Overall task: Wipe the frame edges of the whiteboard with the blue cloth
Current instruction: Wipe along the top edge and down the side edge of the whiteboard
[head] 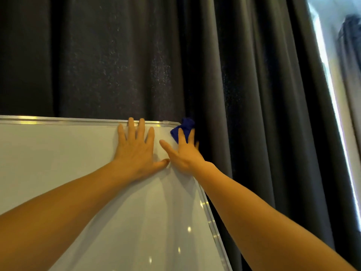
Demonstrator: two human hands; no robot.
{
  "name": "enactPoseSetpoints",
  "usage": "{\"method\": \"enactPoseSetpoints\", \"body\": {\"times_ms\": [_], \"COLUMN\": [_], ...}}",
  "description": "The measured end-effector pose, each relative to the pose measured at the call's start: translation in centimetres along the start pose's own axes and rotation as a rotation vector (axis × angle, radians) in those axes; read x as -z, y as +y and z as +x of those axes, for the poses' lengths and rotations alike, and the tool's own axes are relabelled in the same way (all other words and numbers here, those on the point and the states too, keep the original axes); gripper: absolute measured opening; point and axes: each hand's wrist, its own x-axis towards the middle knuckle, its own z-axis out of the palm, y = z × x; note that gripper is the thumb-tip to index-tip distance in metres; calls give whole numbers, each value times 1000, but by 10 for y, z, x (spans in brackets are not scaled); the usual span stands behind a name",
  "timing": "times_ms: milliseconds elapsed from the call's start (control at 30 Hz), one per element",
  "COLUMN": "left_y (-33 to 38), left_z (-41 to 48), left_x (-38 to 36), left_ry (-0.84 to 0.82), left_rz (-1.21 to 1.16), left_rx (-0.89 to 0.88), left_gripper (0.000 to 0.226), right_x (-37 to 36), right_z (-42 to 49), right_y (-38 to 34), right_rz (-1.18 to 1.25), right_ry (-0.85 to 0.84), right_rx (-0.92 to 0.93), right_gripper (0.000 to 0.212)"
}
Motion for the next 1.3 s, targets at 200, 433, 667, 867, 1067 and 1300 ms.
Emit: {"method": "enactPoseSetpoints", "body": {"times_ms": [200, 433, 667, 867, 1067, 1300], "left_y": [-3, -11, -12, 14, 37, 50], "left_z": [0, 5, -13, -27, -54, -82], "left_x": [-1, -7, -15, -13, -25, -21], "left_ry": [-59, -10, -28, -17, -59, -16], "left_rz": [60, 70, 70, 18, 20, 7], "left_rx": [-28, -167, -145, -96, -177, -198], "left_gripper": [128, 105, 115, 124, 124, 115], "right_x": [-24, -67, -94, -127, -131, -159], "right_z": [-25, -126, -173, -243, -256, -314], "right_y": [-5, 22, 26, 40, 47, 62], "right_rz": [77, -69, -27, 51, 107, 156], "right_ry": [34, 193, 77, 177, 114, 326], "right_rx": [-92, -81, -315, -315, -410, -449], "right_gripper": [93, 92, 87, 80, 92, 73]}}
